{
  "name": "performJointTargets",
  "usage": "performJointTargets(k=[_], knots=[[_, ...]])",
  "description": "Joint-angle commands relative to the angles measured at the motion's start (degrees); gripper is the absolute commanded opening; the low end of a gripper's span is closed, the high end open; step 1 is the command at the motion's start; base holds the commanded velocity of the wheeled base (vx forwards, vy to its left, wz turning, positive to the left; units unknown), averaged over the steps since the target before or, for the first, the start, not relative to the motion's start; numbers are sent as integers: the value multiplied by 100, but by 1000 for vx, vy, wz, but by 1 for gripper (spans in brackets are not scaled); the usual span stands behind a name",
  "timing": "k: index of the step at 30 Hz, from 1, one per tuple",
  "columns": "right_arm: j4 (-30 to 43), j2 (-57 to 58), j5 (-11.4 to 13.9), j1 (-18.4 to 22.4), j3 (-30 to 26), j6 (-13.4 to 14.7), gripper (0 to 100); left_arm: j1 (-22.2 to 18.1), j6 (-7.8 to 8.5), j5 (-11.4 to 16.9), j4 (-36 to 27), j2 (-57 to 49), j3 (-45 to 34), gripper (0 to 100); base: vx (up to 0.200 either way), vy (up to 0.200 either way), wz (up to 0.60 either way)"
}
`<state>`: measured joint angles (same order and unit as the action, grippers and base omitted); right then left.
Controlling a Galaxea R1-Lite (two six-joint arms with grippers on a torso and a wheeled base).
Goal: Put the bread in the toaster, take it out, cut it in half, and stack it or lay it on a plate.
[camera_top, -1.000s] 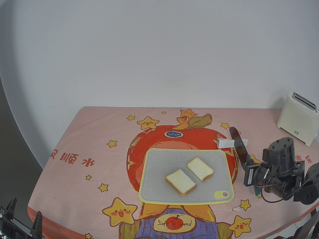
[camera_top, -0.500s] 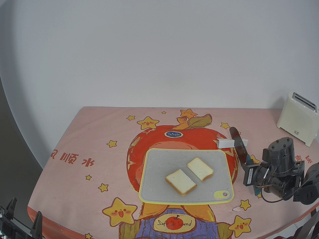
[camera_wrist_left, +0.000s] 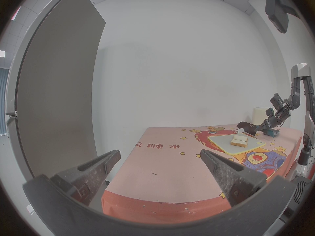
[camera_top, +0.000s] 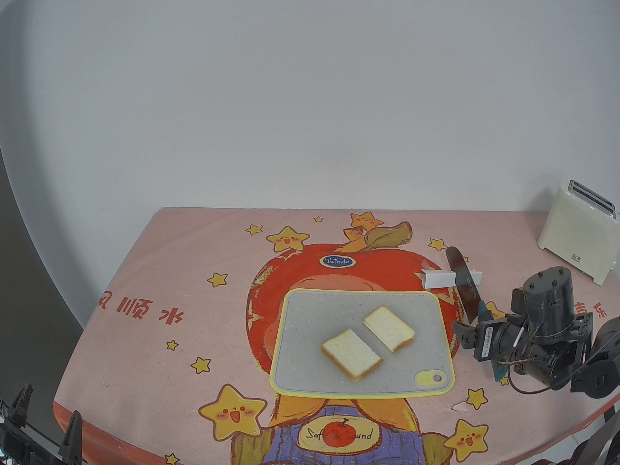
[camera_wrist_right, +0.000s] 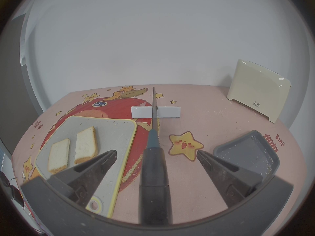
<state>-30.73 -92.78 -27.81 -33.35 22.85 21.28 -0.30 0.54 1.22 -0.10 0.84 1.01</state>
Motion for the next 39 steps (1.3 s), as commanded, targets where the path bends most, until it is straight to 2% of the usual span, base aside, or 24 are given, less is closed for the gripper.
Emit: performJointTargets(k=[1, 15, 21, 25, 27, 32, 35, 38, 39], knots=[[-3, 6, 3, -4, 1, -2, 100, -5, -1, 1, 1, -84, -92, 100, 0, 0, 0], [41, 612, -41, -4, 27, -98, 100, -5, -1, 1, 1, -84, -92, 100, 0, 0, 0], [103, 1377, 12, 48, 27, -555, 100, -5, -1, 1, 1, -84, -92, 100, 0, 0, 0], [173, 1685, 82, 22, 9, -696, 100, -5, -1, 1, 1, -84, -92, 100, 0, 0, 0], [190, 1781, 144, -4, -8, -775, 100, -5, -1, 1, 1, -84, -92, 100, 0, 0, 0], [182, 2045, 566, -84, -26, -1021, 100, -5, -1, 1, 1, -84, -92, 100, 0, 0, 0], [182, 2229, 830, -365, -158, -1091, 100, -5, -1, 1, 1, -84, -92, 100, 0, 0, 0], [164, 2291, 935, -497, -237, -1197, 100, -5, -1, 1, 1, -84, -92, 100, 0, 0, 0], [146, 2379, 1005, -690, -298, -1285, 100, -5, -1, 1, 1, -84, -92, 100, 0, 0, 0]])
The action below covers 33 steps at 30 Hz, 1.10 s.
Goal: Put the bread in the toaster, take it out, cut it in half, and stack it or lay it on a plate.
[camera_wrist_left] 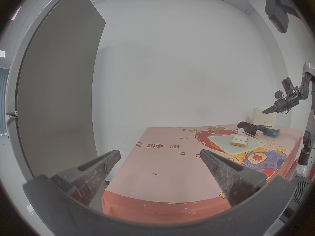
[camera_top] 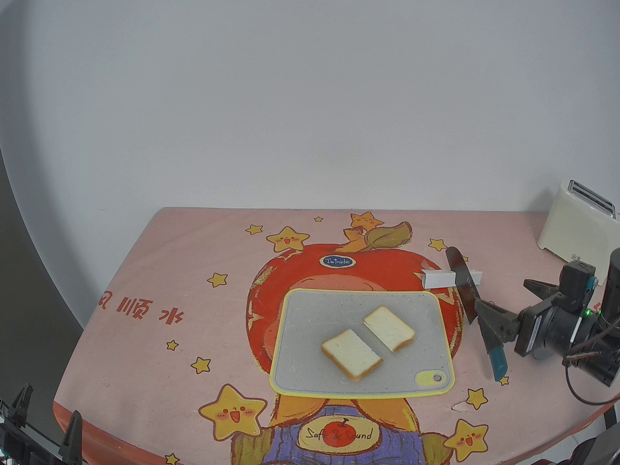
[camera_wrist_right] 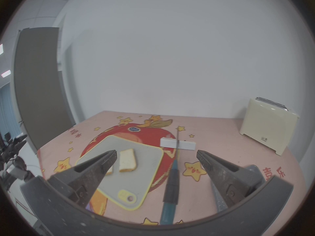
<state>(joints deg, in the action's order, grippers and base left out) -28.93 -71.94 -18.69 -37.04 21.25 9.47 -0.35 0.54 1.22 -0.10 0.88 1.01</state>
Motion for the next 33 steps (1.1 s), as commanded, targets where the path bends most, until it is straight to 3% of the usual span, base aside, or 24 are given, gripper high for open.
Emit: performJointTargets(k=[1, 4, 5, 6, 8, 10, 22, 26, 33], knots=[[-16, 329, 129, -419, -138, -112, 100, 0, -1, 1, 1, -88, -101, 100, 0, 0, 0], [1, 444, 392, -638, -174, -121, 100, 0, -1, 1, 1, -88, -92, 100, 0, 0, 0], [-43, 505, 638, -744, -262, -130, 100, 0, -1, 1, 1, -88, -92, 100, 0, 0, 0], [-43, 505, 638, -744, -262, -130, 100, 0, -1, 1, 1, -88, -92, 100, 0, 0, 0], [-69, 628, 1069, -867, -385, -139, 100, 0, -1, -8, 1, -88, -92, 100, 0, 0, 0], [-60, 646, 1174, -867, -393, -156, 100, 0, -1, 1, 1, -88, -92, 100, 0, 0, 0], [-16, 725, 1166, -867, -393, -385, 100, 0, -1, 1, 1, -88, -92, 100, 0, 0, 0], [-16, 699, 1131, -858, -376, -648, 100, 0, -1, 1, 1, -88, -101, 100, 0, 0, 0], [-8, 637, 1148, -761, -174, -675, 100, 0, -1, 1, 1, -88, -92, 100, 0, 0, 0]])
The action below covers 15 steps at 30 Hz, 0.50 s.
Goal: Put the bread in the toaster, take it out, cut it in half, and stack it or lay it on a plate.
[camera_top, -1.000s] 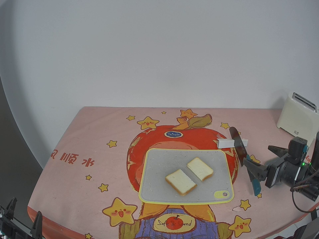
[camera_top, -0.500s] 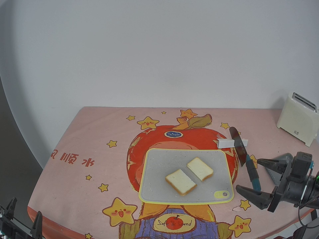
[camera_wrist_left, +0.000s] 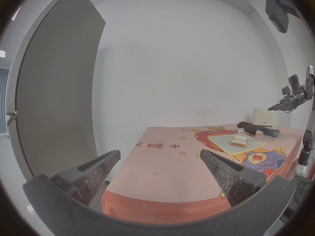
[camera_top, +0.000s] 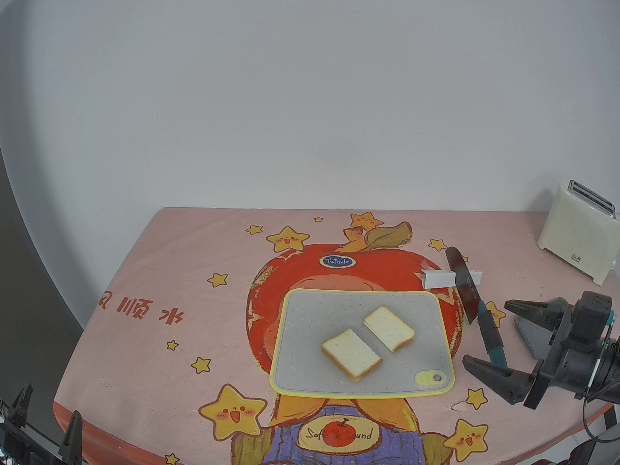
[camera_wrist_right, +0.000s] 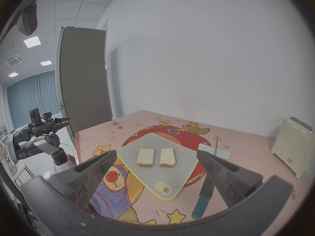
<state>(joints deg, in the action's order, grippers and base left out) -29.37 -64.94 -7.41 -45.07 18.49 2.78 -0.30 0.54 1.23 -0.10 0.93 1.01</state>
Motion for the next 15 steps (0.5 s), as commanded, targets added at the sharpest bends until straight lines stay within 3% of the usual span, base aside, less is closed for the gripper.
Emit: performJointTargets(k=[1, 7, 8, 10, 15], knots=[[45, -115, 20, 68, 155, -5, 100, -5, -1, 0, 1, -93, -101, 100, 0, 0, 0], [45, -265, 64, 165, 207, 3, 100, -5, -1, 0, 1, -93, -92, 100, 0, 0, 0], [71, -282, 223, 104, 207, 82, 100, -5, -1, 0, 1, -93, -92, 100, 0, 0, 0], [98, -265, 302, 104, 163, 100, 100, -5, -1, 0, 1, -93, -101, 100, 0, 0, 0], [45, -238, 302, 77, 111, 267, 100, -5, -1, 0, 1, -93, -92, 100, 0, 0, 0]])
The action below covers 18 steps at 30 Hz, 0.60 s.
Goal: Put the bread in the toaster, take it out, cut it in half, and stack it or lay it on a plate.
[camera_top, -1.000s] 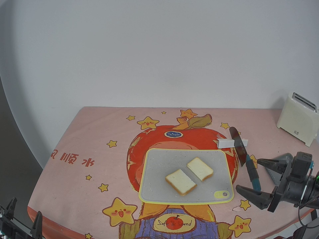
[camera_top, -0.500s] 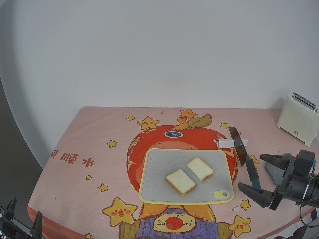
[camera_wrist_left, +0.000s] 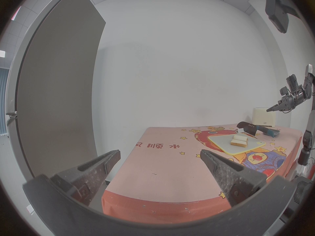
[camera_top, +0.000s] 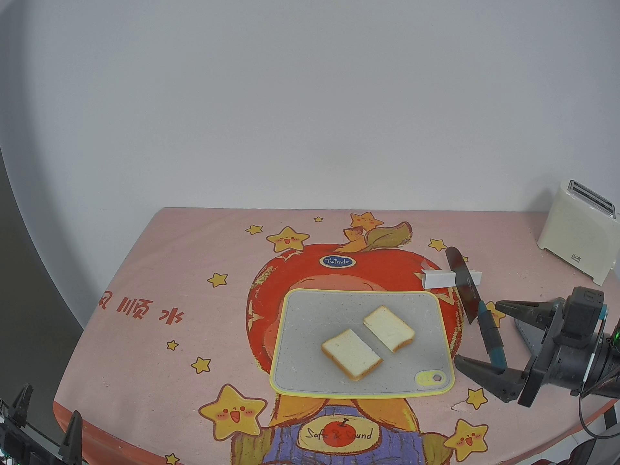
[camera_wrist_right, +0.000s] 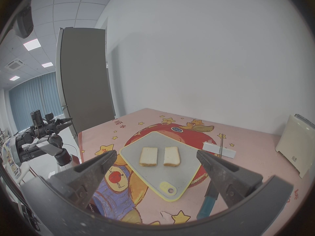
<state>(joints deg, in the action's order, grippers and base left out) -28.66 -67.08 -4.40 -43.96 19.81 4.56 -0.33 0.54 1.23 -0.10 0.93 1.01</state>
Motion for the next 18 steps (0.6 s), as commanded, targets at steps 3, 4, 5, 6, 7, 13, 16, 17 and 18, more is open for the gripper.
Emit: performJointTargets(k=[3, 4, 5, 6, 7, 13, 16, 17, 18], knots=[[-52, -94, -26, -16, 93, 107, 100, -2, -1, 0, 1, -93, -92, 100, 0, 0, 0], [-52, -94, -26, -16, 93, 107, 100, -2, -1, 0, 1, -93, -92, 100, 0, 0, 0], [1, -209, -78, -43, 234, 151, 100, -2, -1, 0, 1, -93, -92, 100, 0, 0, 0], [1, -209, -78, -43, 234, 151, 100, -2, -1, 0, 1, -93, -92, 100, 0, 0, 0], [-52, -305, -78, -60, 208, 186, 100, -2, -1, 0, 1, -93, -92, 100, 0, 0, 0], [-131, -367, -78, -192, 243, 309, 100, -2, -1, 0, 1, -93, -92, 100, 0, 0, 0], [-289, -358, -70, -166, 251, 300, 100, -2, -1, 0, 1, -93, -92, 100, 0, 0, 0], [-360, -367, -70, -148, 251, 300, 100, -2, -1, 0, 1, -93, -92, 100, 0, 0, 0], [-430, -376, -70, -148, 251, 282, 100, -2, -1, 0, 1, -93, -92, 100, 0, 0, 0]])
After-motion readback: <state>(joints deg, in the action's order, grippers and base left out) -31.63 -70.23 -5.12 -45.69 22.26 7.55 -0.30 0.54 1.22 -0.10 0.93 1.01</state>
